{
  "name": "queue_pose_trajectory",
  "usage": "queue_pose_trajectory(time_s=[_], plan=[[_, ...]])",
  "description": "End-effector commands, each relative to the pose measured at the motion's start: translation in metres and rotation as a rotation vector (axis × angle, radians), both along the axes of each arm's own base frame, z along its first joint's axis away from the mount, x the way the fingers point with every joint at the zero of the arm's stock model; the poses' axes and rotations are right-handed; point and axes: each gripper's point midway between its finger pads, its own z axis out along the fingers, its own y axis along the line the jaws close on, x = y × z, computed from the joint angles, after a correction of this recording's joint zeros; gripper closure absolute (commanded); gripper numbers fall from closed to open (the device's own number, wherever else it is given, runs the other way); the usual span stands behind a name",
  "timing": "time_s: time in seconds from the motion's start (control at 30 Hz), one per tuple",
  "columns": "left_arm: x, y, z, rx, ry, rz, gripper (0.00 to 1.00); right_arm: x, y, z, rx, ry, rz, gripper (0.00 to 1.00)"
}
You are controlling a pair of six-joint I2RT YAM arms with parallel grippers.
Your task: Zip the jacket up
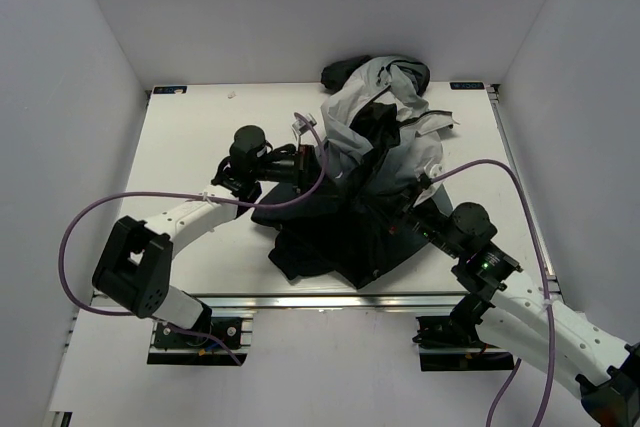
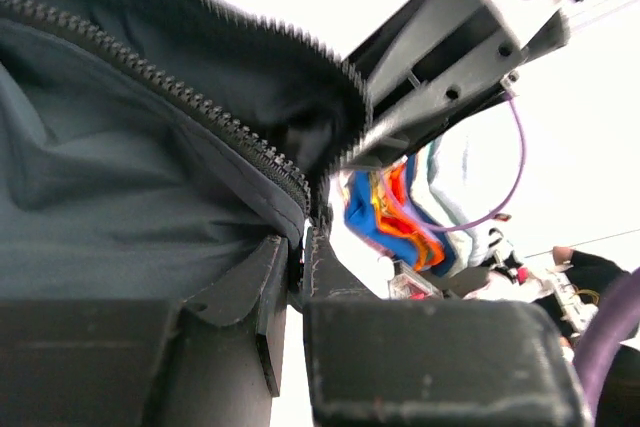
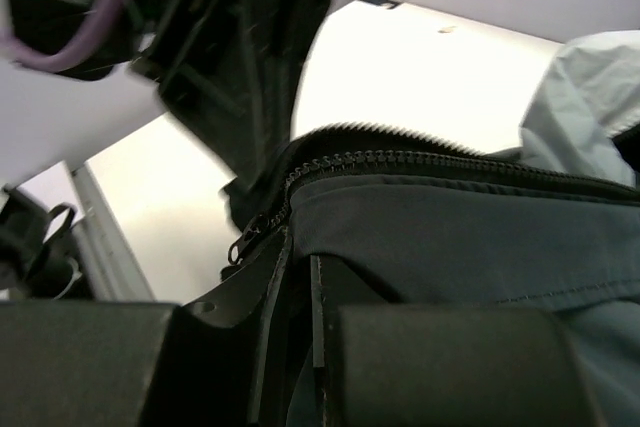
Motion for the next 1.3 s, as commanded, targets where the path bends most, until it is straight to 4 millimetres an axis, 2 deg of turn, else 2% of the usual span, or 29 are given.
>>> queue_pose_trajectory(time_s=[0.0,0.13,0.33,0.5,0.87,1.27], plan=[[-0.007,0.004,0.025,-0.100,-0.039,-0.062,1.00,-0.016,0.008,0.026,0.036,-0.101,0.102,1.00],[-0.010,0.005,0.036,-0.147,-0.039,-0.085,1.00,-0.017,0.018,0.018,-0.003,-0.082,0.152,1.00],[-0.012,0.006,0.040,-0.156,-0.041,-0.100,1.00,-0.008,0.020,0.028,0.009,-0.143,0.125,1.00],[-0.009,0.008,0.037,-0.146,-0.027,-0.095,1.00,-0.004,0.016,0.036,0.023,-0.164,0.092,1.00],[-0.005,0.007,0.033,-0.138,-0.006,-0.092,1.00,-0.010,0.013,0.054,0.046,-0.203,0.103,1.00],[-0.004,0.007,0.027,-0.128,0.018,-0.088,1.00,-0.012,0.015,0.063,0.061,-0.224,0.117,1.00]])
